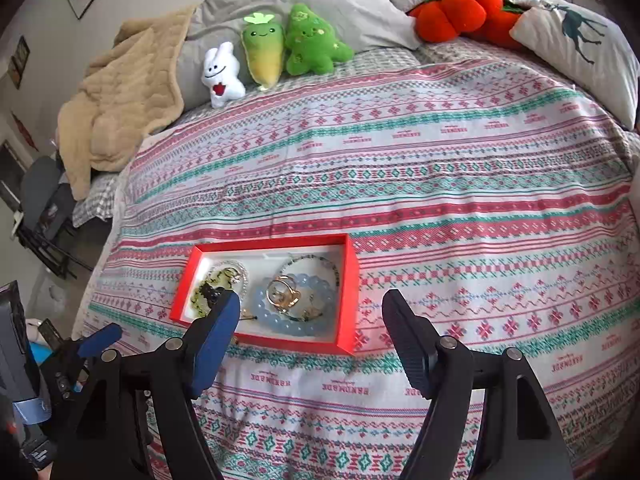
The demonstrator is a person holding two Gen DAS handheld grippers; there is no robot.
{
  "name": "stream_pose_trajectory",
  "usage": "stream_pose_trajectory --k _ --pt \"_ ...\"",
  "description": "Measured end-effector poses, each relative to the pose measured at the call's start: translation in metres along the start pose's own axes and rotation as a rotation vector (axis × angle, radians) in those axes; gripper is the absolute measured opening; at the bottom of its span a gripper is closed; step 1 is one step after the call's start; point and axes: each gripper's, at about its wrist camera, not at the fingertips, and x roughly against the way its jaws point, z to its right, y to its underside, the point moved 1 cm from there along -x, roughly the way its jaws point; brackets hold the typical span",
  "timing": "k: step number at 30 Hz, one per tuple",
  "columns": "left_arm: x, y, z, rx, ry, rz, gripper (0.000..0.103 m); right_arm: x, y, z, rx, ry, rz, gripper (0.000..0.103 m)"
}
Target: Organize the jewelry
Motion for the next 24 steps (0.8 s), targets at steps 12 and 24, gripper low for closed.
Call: stream_pose_trajectory --k 12,24 --pt "0.000 0.034 -0.007 0.038 -0.083 -0.068 0.102 0.015 0.051 0.004 0.054 0.216 -0.083 0.102" --pt "-0.005 0.036 0.001 0.032 -0.077 -0.074 0.102 -0.003 0.066 -0.012 0.135 0.237 -0.145 0.103"
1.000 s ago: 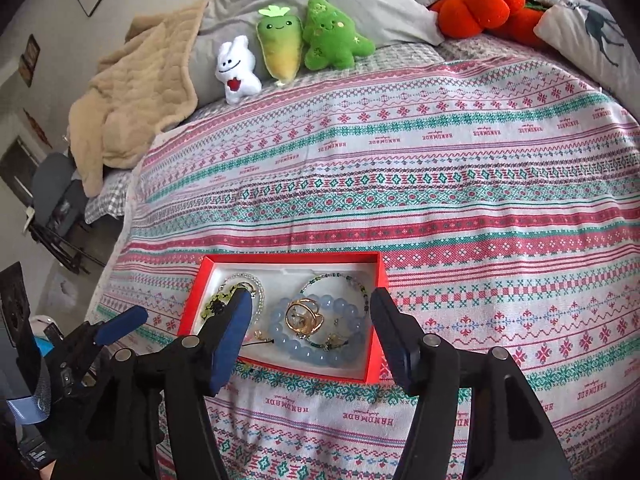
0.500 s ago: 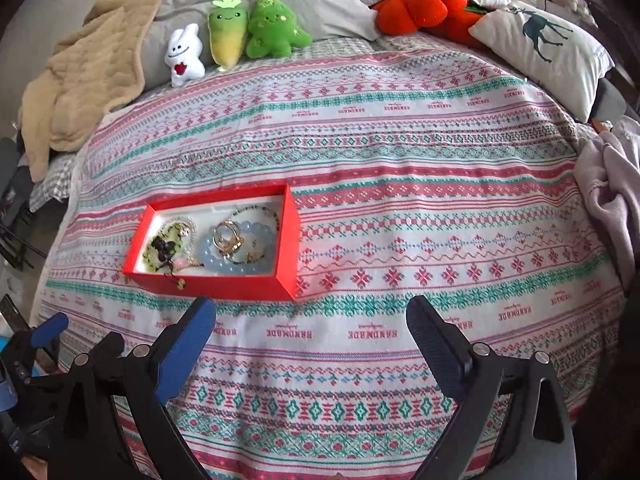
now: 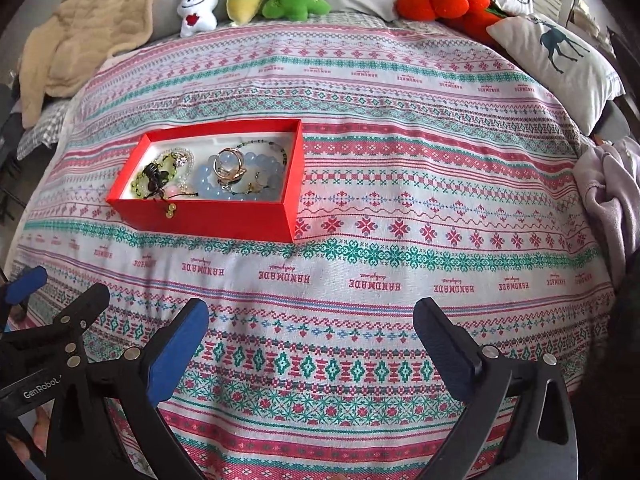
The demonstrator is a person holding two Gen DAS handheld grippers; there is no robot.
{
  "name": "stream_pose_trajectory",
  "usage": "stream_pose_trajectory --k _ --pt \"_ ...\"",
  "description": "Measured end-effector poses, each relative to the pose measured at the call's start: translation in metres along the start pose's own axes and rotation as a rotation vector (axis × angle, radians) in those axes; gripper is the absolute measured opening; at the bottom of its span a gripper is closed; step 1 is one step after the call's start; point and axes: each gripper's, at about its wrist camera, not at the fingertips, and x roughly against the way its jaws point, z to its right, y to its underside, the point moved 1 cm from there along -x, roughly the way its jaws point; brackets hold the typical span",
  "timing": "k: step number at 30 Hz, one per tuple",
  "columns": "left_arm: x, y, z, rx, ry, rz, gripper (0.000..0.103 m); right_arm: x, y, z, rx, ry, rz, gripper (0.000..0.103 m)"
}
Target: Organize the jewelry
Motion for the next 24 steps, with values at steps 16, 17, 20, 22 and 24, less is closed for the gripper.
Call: stream_pose_trajectory --k 16,17,20,22,24 --pt "-0.0034 0.0017 0.0014 -0.016 -0.004 -0.006 0.102 -0.0043 -0.0003 -0.0038 -0.010 -0.017 -0.020 0.103" --pt "-0.0034 0.0020 0.0015 -0.016 -0.004 -0.005 0.102 -0.0041 0.0001 -0.0039 -0.011 -0.017 -0.020 0.103" --pt "-0.0034 0.0021 0.0014 -0.016 -0.006 -0.004 0.102 -0.0037 0.0004 -0.0040 -0.011 -0.016 -0.018 0.103" --pt "-0.0038 0.0023 0.0012 -0.016 -0.007 -0.005 0.102 -0.0036 0.0005 -0.0039 -0.012 -0.017 -0.019 0.103" --pt "-0.0047 0.0025 0.0010 -0.016 -0.007 -0.007 0.102 -0.0033 0.0002 -0.0040 -0.011 -0.019 -0.019 0.103"
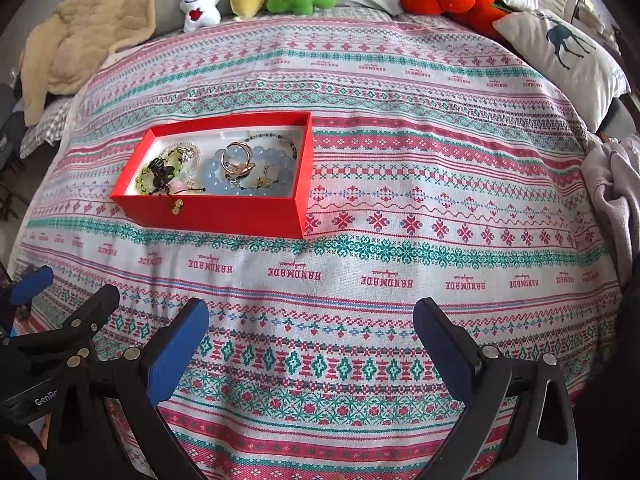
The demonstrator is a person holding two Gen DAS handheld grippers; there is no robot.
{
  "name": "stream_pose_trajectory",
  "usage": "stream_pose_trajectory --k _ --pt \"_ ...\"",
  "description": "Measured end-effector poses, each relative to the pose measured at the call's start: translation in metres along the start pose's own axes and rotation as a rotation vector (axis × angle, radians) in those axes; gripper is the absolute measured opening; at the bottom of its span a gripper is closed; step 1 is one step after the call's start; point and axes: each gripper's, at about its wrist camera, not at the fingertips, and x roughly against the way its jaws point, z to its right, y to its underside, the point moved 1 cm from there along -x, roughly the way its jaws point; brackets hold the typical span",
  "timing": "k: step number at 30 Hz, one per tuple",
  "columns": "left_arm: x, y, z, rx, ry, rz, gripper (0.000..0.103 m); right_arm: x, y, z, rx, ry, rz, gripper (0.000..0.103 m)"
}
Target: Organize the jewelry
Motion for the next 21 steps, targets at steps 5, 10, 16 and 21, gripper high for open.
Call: stream_pose_trajectory --k 5,10,16,21 --pt "-0.0018 0.0005 0.0000 -0.007 -0.003 -0.003 0.102 0.0009 0.0008 -0.0009 0.002 -0.002 0.000 0.103" --pt "-0.0026 0.0014 0.0005 -0.009 -0.004 -0.002 0.102 0.0010 0.0009 -0.0011 0.001 -0.003 0.001 0.103" --pt "-0.0036 0.0017 0.0002 -0.011 -0.004 -0.004 0.102 0.0017 0.0011 -0.0016 -0.001 -0.003 0.000 0.103" --pt "-0.0048 0.0026 -0.0005 -0.013 -0.004 -0.005 0.102 0.0019 0.0017 -0.0024 -0.001 -0.006 -0.002 0.103"
